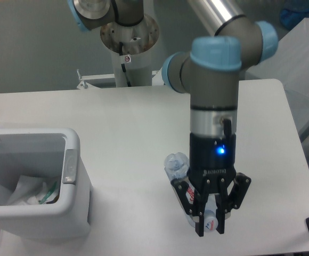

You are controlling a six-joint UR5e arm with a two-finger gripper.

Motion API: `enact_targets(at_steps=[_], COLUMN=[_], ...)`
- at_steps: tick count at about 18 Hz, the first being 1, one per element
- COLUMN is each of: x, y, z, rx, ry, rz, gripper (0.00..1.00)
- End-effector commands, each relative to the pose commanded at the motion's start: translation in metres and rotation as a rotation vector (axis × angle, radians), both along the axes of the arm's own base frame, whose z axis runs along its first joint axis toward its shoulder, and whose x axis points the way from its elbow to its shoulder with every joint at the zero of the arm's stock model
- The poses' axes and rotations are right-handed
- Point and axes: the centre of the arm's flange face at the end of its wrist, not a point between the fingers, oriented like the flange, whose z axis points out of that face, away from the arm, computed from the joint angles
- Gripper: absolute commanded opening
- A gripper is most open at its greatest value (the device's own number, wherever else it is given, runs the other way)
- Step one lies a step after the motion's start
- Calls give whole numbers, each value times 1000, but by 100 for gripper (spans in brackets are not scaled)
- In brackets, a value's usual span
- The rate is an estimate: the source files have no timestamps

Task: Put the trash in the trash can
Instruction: 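Close the gripper on the bottle and lift it upright, then carry the bottle over the white trash bin and lower it in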

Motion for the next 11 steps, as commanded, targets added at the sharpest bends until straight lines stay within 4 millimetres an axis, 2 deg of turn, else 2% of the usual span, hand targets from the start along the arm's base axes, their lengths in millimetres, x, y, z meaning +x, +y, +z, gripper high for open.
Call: enact_targets(at_steps=[1,4,7,9,11], x=[15,65,94,122,152], y=[8,14,19,26,40], z=[2,32,46,55,54], rx=[5,30,45,59,64], ry=[-2,27,41,40,11], rz=[-29,-84,-119,-153,-186], gripper=[36,36,36,36,36])
